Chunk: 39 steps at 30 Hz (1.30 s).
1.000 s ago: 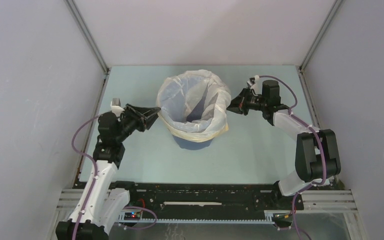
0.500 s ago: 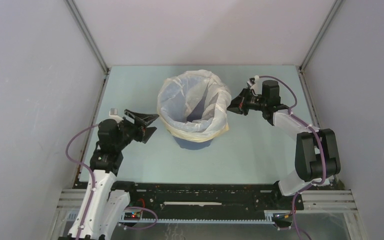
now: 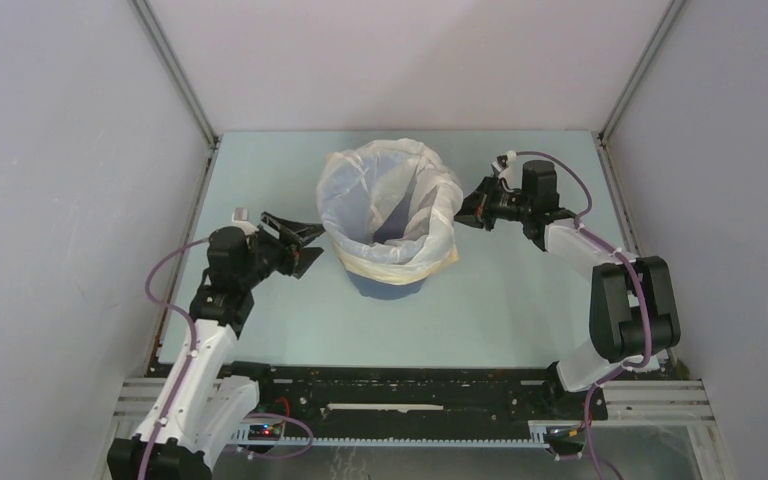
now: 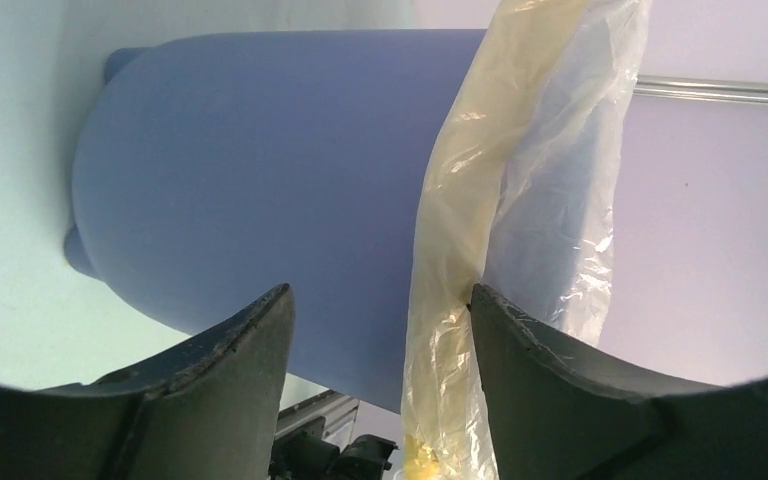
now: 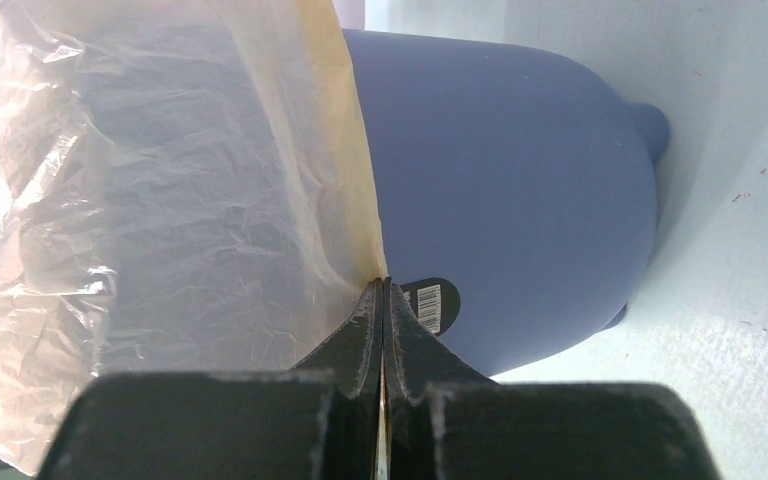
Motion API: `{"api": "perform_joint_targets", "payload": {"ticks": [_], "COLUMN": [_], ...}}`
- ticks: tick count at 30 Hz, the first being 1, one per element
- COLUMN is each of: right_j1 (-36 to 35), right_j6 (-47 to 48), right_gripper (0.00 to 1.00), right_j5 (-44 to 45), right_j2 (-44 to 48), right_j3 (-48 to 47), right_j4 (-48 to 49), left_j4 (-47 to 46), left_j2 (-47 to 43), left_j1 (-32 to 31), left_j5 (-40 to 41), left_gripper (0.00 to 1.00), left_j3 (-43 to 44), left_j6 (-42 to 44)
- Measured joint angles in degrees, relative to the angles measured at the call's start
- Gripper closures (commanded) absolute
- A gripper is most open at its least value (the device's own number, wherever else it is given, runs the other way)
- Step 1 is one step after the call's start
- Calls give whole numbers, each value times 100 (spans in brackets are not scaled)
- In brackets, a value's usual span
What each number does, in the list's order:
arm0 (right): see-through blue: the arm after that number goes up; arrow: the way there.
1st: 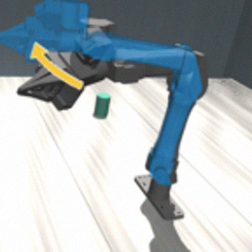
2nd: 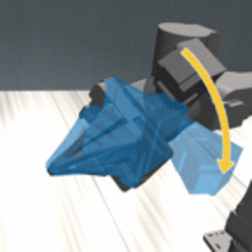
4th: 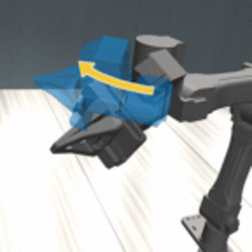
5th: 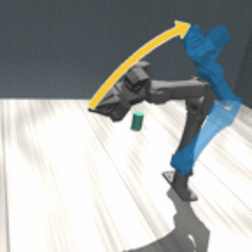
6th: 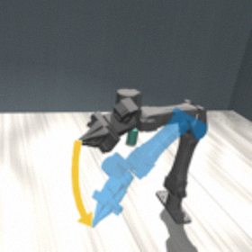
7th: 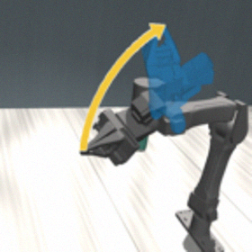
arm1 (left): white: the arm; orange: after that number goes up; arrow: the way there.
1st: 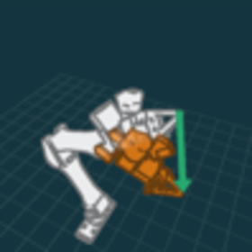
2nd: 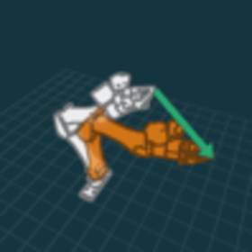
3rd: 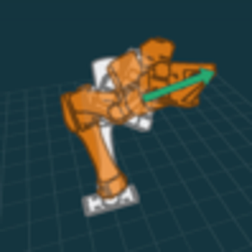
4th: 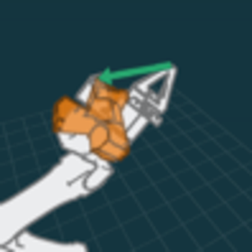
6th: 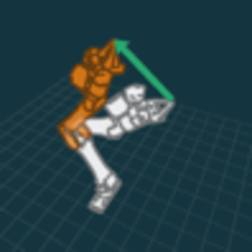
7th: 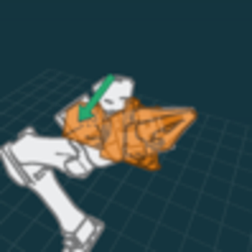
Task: Put the trash bags into the trash bin
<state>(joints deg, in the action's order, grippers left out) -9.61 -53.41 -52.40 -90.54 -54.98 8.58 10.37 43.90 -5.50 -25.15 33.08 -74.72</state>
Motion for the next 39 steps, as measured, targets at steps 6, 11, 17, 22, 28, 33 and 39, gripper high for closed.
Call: {"api": "perform_joint_targets", "payload": {"ticks": [6,11,17,22,28,33,39], "right_j1": [-9,-31,-72,-15,42,-20,9], "right_j6": [-4,0,31,138,431,643,1539], "right_gripper": [100,100,100,100,100,100,100], "right_j5": [-2,-2,7,109,232,247,411], "right_j2": [-2,-13,-31,-90,-656,-911,-955], "right_j3": [-9,-118,-144,-170,-472,-741,-1840], "right_j4": [7,-48,-85,-164,-404,-944,-2522], "left_j4": [-319,-916,-1300,-1303,-1091,-627,-376], "left_j2": [-247,-146,201,376,855,979,1021], "left_j1": [-13,-17,-22,-24,-22,-22,-24], "left_j5": [-2,-70,-55,74,251,313,328], "left_gripper": [31,64,99,100,100,100,100], "left_j3": [-232,-573,-651,-802,-789,-723,-581], "left_j6": [-162,-496,-647,-579,24,538,837]}}
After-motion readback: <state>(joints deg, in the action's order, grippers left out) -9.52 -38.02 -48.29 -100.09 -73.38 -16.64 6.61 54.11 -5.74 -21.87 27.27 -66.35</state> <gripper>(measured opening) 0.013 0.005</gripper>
